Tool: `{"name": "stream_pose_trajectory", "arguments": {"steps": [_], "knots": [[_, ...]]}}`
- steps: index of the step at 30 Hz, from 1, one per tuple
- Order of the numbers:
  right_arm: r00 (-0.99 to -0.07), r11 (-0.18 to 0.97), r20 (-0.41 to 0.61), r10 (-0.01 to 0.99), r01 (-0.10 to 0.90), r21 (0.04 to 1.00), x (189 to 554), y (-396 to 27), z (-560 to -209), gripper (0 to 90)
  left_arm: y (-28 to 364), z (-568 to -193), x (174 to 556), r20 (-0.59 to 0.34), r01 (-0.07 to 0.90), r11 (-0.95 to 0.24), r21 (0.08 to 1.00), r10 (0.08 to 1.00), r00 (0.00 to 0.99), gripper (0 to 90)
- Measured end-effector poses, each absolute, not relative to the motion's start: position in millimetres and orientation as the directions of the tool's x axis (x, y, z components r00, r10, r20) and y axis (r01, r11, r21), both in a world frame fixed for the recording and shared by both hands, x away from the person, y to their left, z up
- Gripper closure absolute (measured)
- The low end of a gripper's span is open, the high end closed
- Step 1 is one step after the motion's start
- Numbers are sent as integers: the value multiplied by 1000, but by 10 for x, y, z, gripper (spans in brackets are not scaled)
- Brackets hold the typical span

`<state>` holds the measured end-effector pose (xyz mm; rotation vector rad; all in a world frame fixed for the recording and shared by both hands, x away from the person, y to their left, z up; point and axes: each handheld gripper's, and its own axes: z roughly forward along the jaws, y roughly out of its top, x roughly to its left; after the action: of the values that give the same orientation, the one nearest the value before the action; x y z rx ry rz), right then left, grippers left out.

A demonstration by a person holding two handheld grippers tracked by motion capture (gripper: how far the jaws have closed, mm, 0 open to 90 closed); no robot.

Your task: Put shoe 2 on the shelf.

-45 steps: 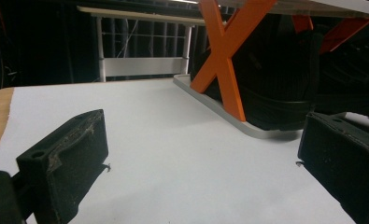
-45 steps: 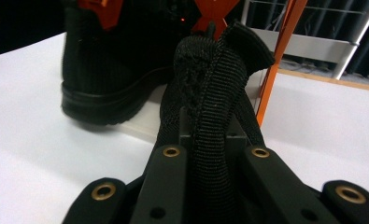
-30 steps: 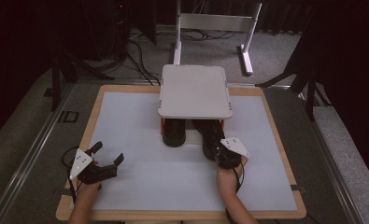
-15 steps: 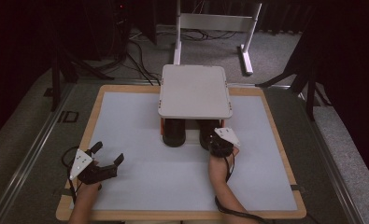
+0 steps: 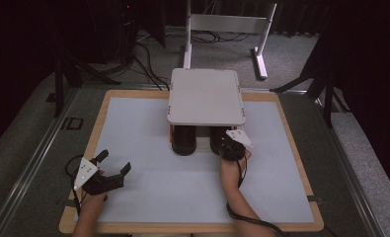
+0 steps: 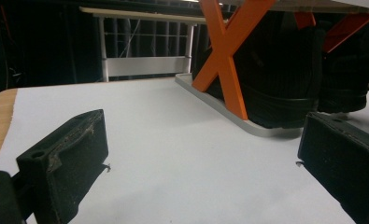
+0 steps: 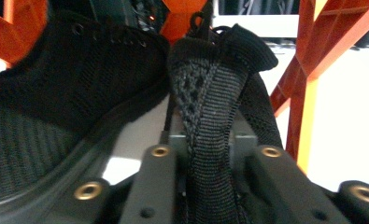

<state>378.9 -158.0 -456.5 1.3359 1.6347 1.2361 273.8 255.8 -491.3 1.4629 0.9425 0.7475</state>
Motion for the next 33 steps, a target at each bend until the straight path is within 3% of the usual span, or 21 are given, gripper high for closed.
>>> {"name": "stream_pose_trajectory", "arguments": {"steps": [5, 9, 18, 33], "knots": [[-308, 22, 79, 948, 310, 951, 3740, -1652, -4482, 587, 2561, -4912, 2740, -72, 134, 10, 991, 881, 468, 21], [-328, 33, 66, 942, 286, 958, 3684, -1716, -4426, 422, 2554, -4913, 2740, -69, 132, 8, 991, 881, 468, 21], [-404, 33, 65, 912, 232, 972, 3541, -1839, -4313, 182, 2560, -4913, 2740, -74, 136, 11, 991, 881, 468, 21], [-402, 52, 44, 914, 225, 973, 3306, -2204, -4269, 174, 2560, -4913, 2740, -73, 135, 11, 991, 880, 470, 21]]}}
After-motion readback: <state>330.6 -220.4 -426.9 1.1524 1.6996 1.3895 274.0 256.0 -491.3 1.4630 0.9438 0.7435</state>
